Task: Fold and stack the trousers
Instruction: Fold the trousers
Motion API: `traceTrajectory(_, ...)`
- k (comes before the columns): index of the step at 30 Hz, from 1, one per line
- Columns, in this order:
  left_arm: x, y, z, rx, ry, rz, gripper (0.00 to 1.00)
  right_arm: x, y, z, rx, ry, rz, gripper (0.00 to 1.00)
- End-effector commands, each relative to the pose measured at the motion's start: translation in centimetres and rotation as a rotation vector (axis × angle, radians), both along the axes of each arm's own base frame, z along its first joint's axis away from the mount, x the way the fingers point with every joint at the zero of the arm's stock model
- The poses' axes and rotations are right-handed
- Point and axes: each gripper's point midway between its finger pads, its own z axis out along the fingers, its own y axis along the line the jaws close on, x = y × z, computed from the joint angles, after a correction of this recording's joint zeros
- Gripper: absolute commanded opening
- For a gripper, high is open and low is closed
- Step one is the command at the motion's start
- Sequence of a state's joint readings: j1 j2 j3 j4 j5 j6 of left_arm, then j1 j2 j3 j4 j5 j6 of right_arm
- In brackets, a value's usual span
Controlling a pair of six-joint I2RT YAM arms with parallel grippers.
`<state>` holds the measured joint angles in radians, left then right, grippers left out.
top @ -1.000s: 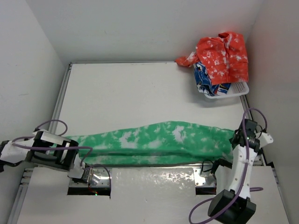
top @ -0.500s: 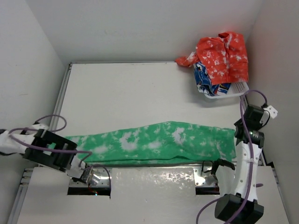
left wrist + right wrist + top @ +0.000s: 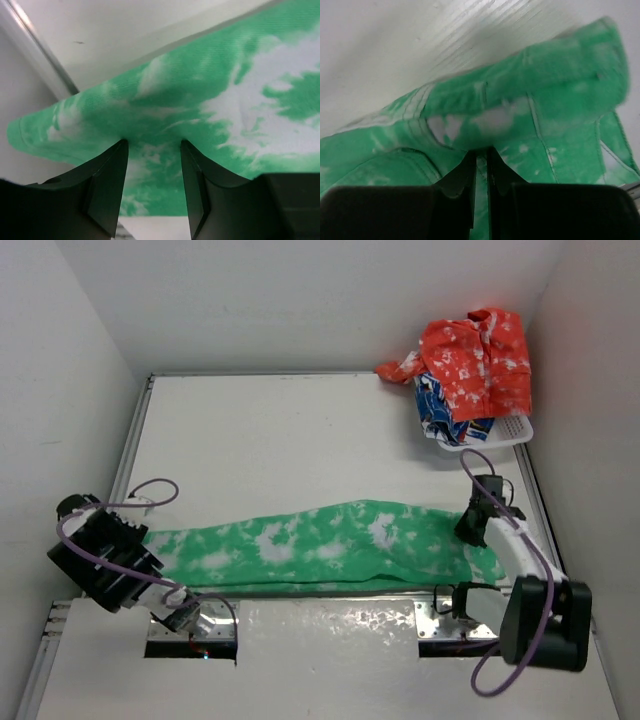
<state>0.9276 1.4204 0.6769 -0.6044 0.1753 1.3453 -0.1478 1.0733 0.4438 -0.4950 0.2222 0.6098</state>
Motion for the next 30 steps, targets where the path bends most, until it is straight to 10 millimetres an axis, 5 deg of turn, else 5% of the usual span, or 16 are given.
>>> traceTrajectory(1,2.5,1.4,-1.5,0.137,-0.031,0.107,0.44,1.8,0.7,-1.4,0.046,-0.012,0.012,0.11)
traceTrajectory(2,2.6,1.1,-2.1,0.147,-0.021,0.123,0.44,2.7,0.6,-2.1,0.049,-0.005,0.024,0.11)
traceTrajectory(8,11.4,-0.3,-2.1,0.153,-0.119,0.152,0.42,9.3,-2.0,-1.5,0.009,-0.045,-0.05,0.1)
traceTrajectory(11,18.3,0.0,0.2,0.172,-0.216,0.151,0.42,13.0,-3.2,-0.1,0.02,-0.114,-0.095,0.1)
traceTrajectory(13,20.6,-1.0,0.0,0.139,-0.218,0.151,0.42,14.9,-3.8,0.4,0.008,-0.107,-0.09,0.1)
traceTrajectory(14,22.8,-0.6,1.8,0.134,-0.264,0.156,0.42,15.2,-3.9,0.4,0.005,-0.098,-0.087,0.1)
traceTrajectory(17,24.0,-1.2,3.4,0.067,-0.257,0.171,0.42,16.2,-3.8,0.4,0.009,-0.098,-0.049,0.1)
traceTrajectory(22,21.9,-1.1,7.4,-0.109,-0.265,0.301,0.45,17.2,-3.0,2.0,0.014,-0.152,0.093,0.15)
traceTrajectory(25,21.4,1.8,9.9,-0.234,-0.341,0.497,0.48,17.3,-2.9,3.5,-0.013,-0.176,0.176,0.17)
traceTrajectory(30,20.3,3.0,6.3,-0.343,-0.214,0.705,0.48,17.5,-2.4,6.0,-0.01,-0.232,0.217,0.19)
